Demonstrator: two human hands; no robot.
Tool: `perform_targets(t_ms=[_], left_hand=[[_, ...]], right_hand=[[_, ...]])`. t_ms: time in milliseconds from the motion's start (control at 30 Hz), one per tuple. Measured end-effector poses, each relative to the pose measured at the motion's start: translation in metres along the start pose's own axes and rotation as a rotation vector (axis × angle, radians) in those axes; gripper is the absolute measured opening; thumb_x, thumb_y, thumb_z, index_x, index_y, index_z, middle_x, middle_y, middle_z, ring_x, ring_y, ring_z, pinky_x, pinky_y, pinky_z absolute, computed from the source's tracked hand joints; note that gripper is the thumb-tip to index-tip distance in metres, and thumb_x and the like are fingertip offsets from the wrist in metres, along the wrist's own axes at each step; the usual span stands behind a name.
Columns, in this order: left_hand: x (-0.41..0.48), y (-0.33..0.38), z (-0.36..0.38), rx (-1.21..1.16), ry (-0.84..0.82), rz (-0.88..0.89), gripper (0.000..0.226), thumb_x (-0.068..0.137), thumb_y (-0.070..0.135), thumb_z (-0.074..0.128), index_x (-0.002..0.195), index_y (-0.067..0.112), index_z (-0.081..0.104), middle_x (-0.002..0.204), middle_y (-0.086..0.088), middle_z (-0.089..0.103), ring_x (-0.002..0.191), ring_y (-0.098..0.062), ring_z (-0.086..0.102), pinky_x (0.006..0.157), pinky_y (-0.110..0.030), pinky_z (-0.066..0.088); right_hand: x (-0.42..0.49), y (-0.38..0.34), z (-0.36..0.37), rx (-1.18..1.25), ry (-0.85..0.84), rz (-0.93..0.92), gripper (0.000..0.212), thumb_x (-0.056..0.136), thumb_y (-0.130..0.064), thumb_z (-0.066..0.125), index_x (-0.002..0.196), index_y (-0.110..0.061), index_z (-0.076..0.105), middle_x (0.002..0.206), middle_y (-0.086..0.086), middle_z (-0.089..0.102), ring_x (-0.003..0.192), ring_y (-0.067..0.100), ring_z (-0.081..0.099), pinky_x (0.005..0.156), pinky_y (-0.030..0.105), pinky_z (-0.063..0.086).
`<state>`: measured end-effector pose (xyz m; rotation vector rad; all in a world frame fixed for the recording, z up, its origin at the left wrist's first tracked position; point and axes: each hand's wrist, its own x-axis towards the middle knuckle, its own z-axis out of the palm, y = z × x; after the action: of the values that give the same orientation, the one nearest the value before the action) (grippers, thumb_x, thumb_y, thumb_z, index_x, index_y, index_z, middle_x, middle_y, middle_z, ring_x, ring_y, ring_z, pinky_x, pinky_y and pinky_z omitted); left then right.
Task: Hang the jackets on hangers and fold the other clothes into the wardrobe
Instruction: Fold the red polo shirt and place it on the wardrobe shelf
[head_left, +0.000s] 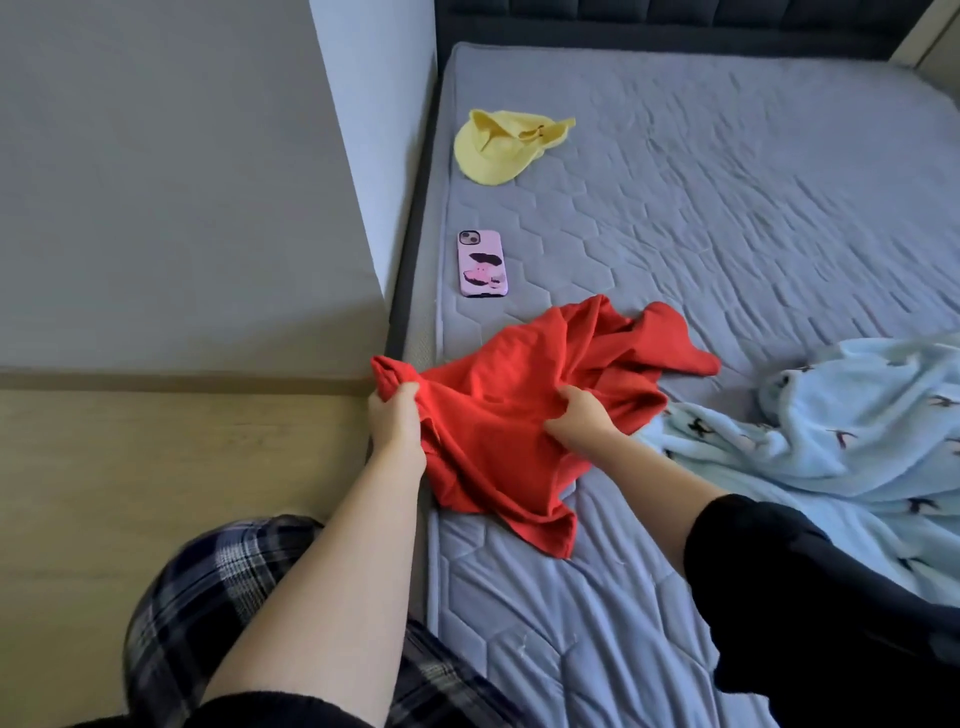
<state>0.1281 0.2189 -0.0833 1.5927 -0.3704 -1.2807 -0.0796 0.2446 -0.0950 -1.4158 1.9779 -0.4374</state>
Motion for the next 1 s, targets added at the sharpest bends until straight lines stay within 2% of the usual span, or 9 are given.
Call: perform_targets(t_ms=[100, 167, 267, 400, 467, 533, 667, 867, 1000], left_hand=[[-0.007, 0.003, -0.007, 0.318, 0.094, 0.188, 0.048, 0.084, 0.001, 0.058, 0.131, -0.001, 0.047, 0.120, -0.013, 0.057, 0.109, -0.028, 0.056, 0.087, -0.028, 0.041], [-0.004, 0.007, -0.015, 0.482, 0.161, 0.451, 0.060, 0.082, 0.002, 0.055, 0.140, 0.001, 0.040, 0.140, -0.016, 0.046, 0.130, -0.029, 0.043, 0.108, -0.033, 0.032], [-0.008, 0.009, -0.013, 0.573, -0.018, 0.631, 0.041, 0.090, 0.011, 0.053, 0.130, 0.007, 0.053, 0.132, -0.012, 0.055, 0.125, -0.026, 0.049, 0.102, -0.026, 0.034], [-0.019, -0.009, -0.008, 0.762, -0.412, 0.492, 0.060, 0.085, 0.041, 0.063, 0.136, 0.013, 0.047, 0.133, -0.011, 0.056, 0.125, -0.026, 0.051, 0.103, -0.030, 0.039], [-0.013, -0.024, -0.012, 1.064, -0.393, 0.506, 0.076, 0.078, 0.042, 0.067, 0.142, 0.016, 0.037, 0.136, -0.013, 0.051, 0.128, -0.032, 0.046, 0.104, -0.040, 0.039], [-0.011, -0.029, -0.014, 1.183, -0.284, 0.499, 0.060, 0.084, 0.033, 0.063, 0.137, 0.013, 0.042, 0.132, -0.015, 0.052, 0.124, -0.036, 0.047, 0.099, -0.041, 0.040], [-0.004, -0.023, -0.013, 0.876, -0.144, 0.348, 0.026, 0.092, 0.015, 0.050, 0.109, 0.001, 0.064, 0.116, -0.022, 0.063, 0.110, -0.039, 0.056, 0.087, -0.037, 0.042], [0.000, 0.001, -0.012, 0.513, -0.102, -0.053, 0.034, 0.097, 0.007, 0.039, 0.124, -0.006, 0.055, 0.126, -0.019, 0.058, 0.116, -0.034, 0.055, 0.092, -0.037, 0.045], [-0.004, -0.010, -0.013, 0.575, -0.257, -0.192, 0.037, 0.093, 0.006, 0.044, 0.127, -0.003, 0.055, 0.129, -0.018, 0.058, 0.113, -0.037, 0.058, 0.097, -0.041, 0.047]], right_hand=[[-0.007, -0.036, 0.006, 0.269, -0.084, -0.149, 0.039, 0.080, 0.013, 0.055, 0.117, 0.005, 0.062, 0.085, 0.002, 0.061, 0.082, 0.016, 0.054, 0.072, 0.027, 0.045], [-0.013, -0.066, 0.008, 0.586, -0.281, -0.204, 0.045, 0.083, 0.020, 0.046, 0.124, 0.005, 0.057, 0.094, 0.004, 0.065, 0.082, 0.012, 0.060, 0.078, 0.026, 0.050], [-0.010, -0.098, 0.001, 0.865, -0.379, -0.210, 0.061, 0.085, 0.028, 0.029, 0.137, -0.002, 0.043, 0.109, 0.001, 0.061, 0.085, 0.003, 0.064, 0.071, 0.017, 0.048], [0.000, -0.098, -0.013, 0.686, -0.225, -0.177, 0.060, 0.083, 0.027, 0.027, 0.133, 0.001, 0.047, 0.126, 0.009, 0.055, 0.111, 0.021, 0.059, 0.077, 0.022, 0.053], [0.003, -0.078, -0.011, 0.333, -0.003, -0.132, 0.047, 0.083, 0.016, 0.041, 0.122, -0.002, 0.061, 0.121, 0.011, 0.063, 0.113, 0.025, 0.060, 0.095, 0.032, 0.048], [-0.001, -0.051, -0.008, 0.198, 0.264, 0.035, 0.038, 0.080, 0.005, 0.048, 0.112, -0.004, 0.066, 0.119, 0.014, 0.063, 0.112, 0.028, 0.058, 0.098, 0.032, 0.043], [-0.021, -0.003, -0.003, 0.293, 0.607, 0.561, 0.035, 0.084, -0.013, 0.057, 0.118, -0.005, 0.054, 0.129, 0.018, 0.050, 0.121, 0.035, 0.048, 0.100, 0.037, 0.037], [-0.022, 0.005, 0.027, 0.799, 0.587, 0.698, 0.065, 0.086, -0.030, 0.068, 0.133, 0.004, 0.039, 0.132, 0.020, 0.052, 0.118, 0.033, 0.054, 0.096, 0.037, 0.042], [-0.011, -0.014, 0.021, 0.979, 0.411, 0.572, 0.031, 0.084, -0.013, 0.065, 0.114, -0.009, 0.058, 0.095, 0.007, 0.062, 0.081, 0.022, 0.056, 0.068, 0.026, 0.048]])
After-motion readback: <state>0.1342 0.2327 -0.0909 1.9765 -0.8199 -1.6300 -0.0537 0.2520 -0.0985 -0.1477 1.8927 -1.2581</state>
